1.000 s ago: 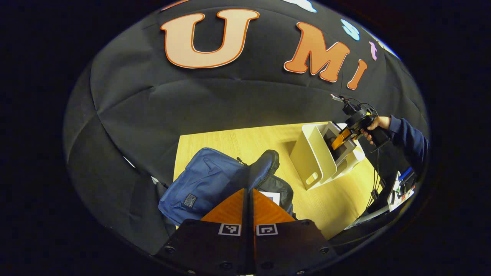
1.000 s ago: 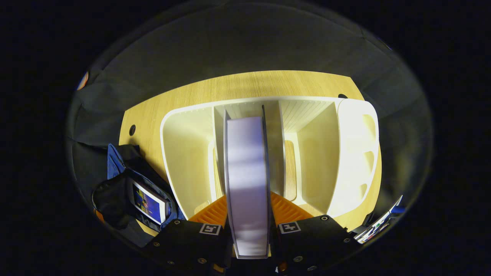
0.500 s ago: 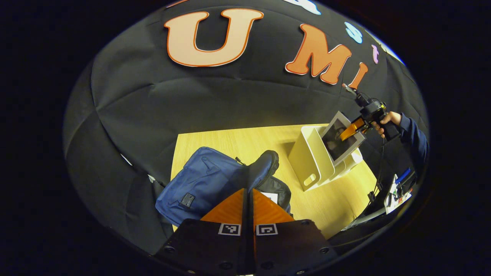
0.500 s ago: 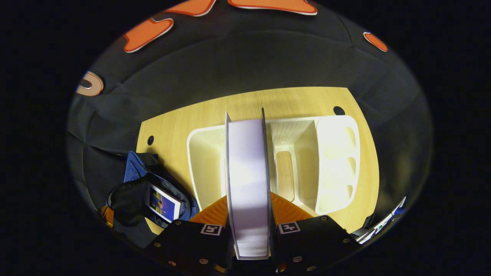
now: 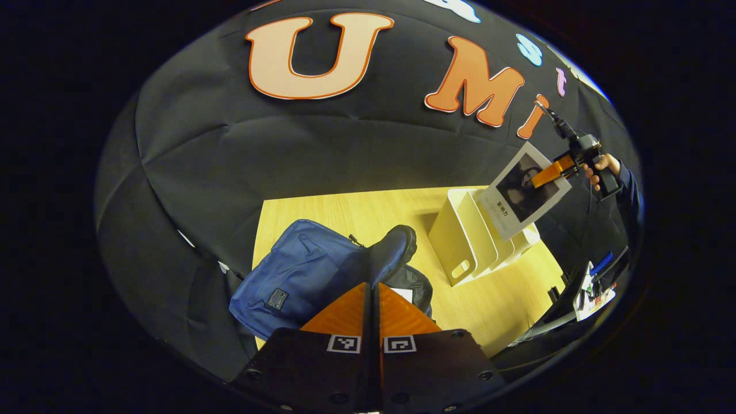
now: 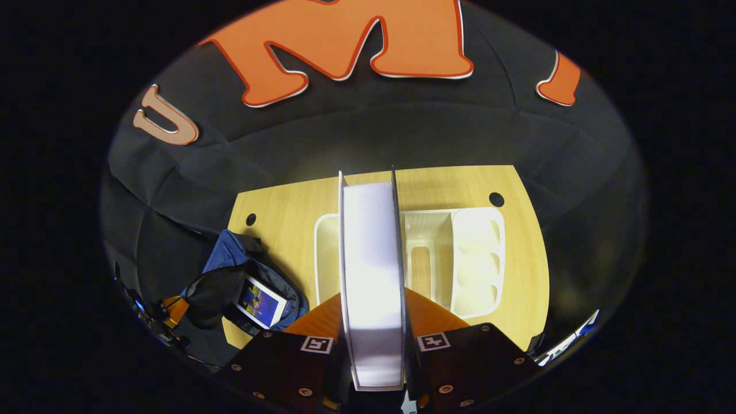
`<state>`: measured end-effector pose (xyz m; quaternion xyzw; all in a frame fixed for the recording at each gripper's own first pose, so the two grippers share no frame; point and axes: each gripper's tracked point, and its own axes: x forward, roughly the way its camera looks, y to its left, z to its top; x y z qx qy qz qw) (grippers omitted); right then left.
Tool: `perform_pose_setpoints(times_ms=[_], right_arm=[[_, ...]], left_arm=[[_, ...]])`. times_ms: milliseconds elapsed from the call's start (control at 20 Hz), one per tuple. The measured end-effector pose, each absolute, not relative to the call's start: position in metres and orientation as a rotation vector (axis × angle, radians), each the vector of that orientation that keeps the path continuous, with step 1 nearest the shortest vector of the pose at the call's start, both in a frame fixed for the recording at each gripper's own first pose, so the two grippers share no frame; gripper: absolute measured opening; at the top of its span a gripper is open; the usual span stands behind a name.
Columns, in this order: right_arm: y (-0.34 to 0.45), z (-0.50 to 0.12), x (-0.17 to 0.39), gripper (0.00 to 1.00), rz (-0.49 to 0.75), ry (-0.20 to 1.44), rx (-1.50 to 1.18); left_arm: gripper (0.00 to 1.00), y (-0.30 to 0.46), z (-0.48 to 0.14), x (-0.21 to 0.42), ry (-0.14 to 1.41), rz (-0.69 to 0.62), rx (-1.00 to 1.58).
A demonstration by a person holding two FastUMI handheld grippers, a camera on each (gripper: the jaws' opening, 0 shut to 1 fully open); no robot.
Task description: Open the schoolbag, grab two books from the bookshelf and put them into the schoolbag.
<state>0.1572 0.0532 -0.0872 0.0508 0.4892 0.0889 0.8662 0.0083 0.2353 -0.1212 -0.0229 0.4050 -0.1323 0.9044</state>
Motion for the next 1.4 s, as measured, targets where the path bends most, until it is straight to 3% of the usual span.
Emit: perform_pose_setpoints(times_ms=[350, 400, 450, 850, 1100, 1400], right_arm=[[0.052, -0.048, 0.132, 0.37, 0.248, 0.954, 0.101], [0.046, -0.052, 0.129, 0.46, 0.236, 0.962, 0.079], [0.049, -0.054, 0.129, 0.36, 0.231, 0.963, 0.09], [0.122, -0.035, 0.105, 0.35, 0.437, 0.924, 0.307], [0.192, -0.053, 0.073, 0.35, 0.563, 0.938, 0.485], [0.243, -0.105, 0.061, 0.35, 0.532, 0.998, 0.634]], left_arm=[[0.0, 0.235, -0.123, 0.009, 0.841, -0.274, -0.062], [0.0, 0.234, -0.124, 0.01, 0.844, -0.279, -0.064], [0.0, 0.235, -0.124, 0.01, 0.843, -0.279, -0.063], [0.0, 0.241, -0.127, 0.011, 0.848, -0.264, -0.072], [0.0, 0.242, -0.126, 0.015, 0.86, -0.261, -0.045], [0.0, 0.237, -0.127, 0.018, 0.877, -0.278, -0.027]])
